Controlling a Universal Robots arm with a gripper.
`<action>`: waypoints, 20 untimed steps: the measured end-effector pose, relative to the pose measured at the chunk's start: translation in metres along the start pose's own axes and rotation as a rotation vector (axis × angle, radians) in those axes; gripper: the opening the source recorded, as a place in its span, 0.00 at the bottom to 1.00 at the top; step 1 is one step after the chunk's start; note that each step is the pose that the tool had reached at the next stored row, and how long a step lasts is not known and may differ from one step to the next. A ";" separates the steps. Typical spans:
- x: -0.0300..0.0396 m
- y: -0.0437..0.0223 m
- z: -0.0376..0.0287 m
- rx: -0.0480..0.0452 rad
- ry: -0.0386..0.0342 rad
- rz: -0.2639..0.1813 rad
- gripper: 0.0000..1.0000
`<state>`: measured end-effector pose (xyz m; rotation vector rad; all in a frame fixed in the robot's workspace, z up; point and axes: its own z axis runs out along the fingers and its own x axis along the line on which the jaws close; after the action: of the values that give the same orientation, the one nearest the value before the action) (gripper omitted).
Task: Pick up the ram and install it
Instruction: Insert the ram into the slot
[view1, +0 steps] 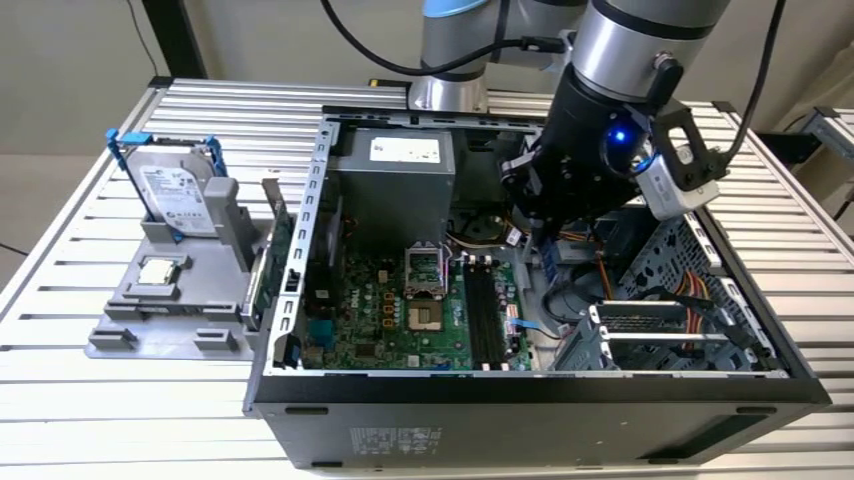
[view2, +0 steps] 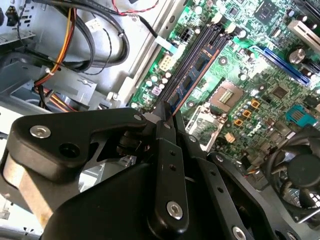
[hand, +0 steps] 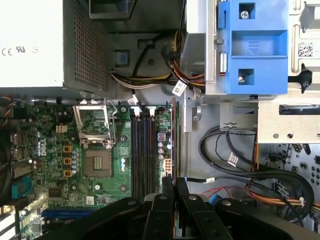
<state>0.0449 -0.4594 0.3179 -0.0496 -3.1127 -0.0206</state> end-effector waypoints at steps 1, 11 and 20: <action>0.0000 0.0000 0.0007 -0.0003 -0.0001 0.000 0.00; 0.0009 -0.0006 0.0042 -0.0001 0.0000 0.001 0.00; 0.0006 -0.0042 0.0105 0.0001 0.0000 0.001 0.00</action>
<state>0.0440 -0.4635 0.3074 -0.0512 -3.1127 -0.0204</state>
